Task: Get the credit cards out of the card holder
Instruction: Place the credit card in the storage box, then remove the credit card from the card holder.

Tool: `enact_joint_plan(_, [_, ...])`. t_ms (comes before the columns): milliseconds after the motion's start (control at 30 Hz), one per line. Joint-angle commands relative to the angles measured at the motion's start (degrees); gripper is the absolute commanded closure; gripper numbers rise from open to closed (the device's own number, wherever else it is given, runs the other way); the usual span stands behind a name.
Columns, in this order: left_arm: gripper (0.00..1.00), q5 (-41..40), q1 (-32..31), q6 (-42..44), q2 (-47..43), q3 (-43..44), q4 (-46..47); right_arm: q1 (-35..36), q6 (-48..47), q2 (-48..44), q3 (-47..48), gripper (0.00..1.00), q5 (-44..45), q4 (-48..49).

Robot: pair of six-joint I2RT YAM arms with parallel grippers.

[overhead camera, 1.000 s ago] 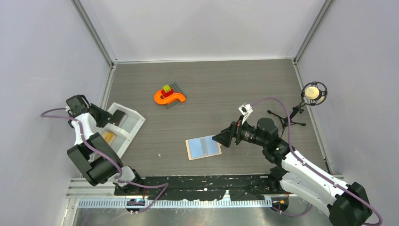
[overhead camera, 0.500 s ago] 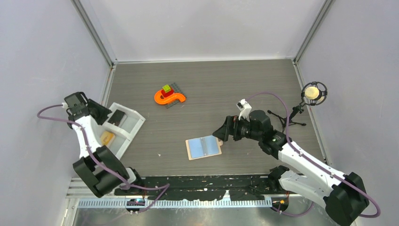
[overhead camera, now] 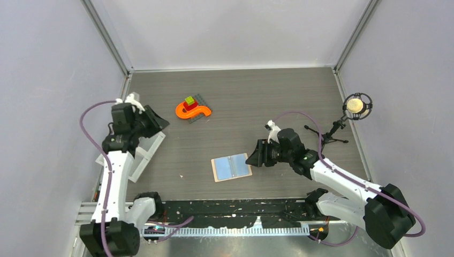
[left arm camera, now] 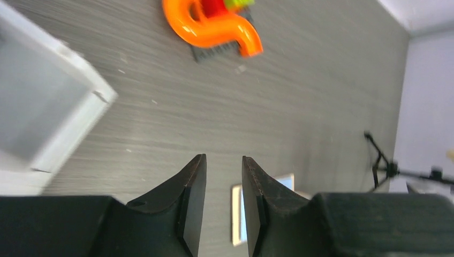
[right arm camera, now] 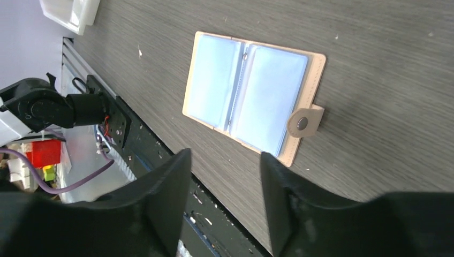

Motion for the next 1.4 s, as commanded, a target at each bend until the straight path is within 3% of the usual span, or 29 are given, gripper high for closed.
enact_joint_plan(0, [0.68, 2.12, -8.12, 0.42, -3.3, -4.35, 0.49, 0.03, 1.49, 0.0, -1.18, 0.49, -3.76, 4.79])
enact_joint_plan(200, [0.69, 4.73, -19.44, -4.44, -9.61, -12.06, 5.3, 2.37, 1.42, -0.99, -2.27, 0.5, -4.49, 7.05])
enact_joint_plan(433, [0.69, 3.6, -28.86, -10.9, -13.69, -22.2, 14.82, 7.1, 2.44, 2.82, -0.9, 0.47, 1.63, 8.14])
enact_joint_plan(867, [0.73, 1.02, -40.27, -16.29, -3.28, -32.9, 36.01, 7.46, 1.58, 11.99, 2.22, 0.42, 9.43, 7.8])
enact_joint_plan(1100, [0.74, -0.28, -44.69, -17.18, 5.93, -33.19, 42.16, 7.53, 1.54, 16.56, 3.0, 0.42, 10.43, 8.25])
enact_joint_plan(1367, [0.76, -3.0, -46.35, -17.11, 10.02, -33.9, 43.42, 7.51, 2.29, 19.26, 2.4, 0.43, 9.75, 10.17])
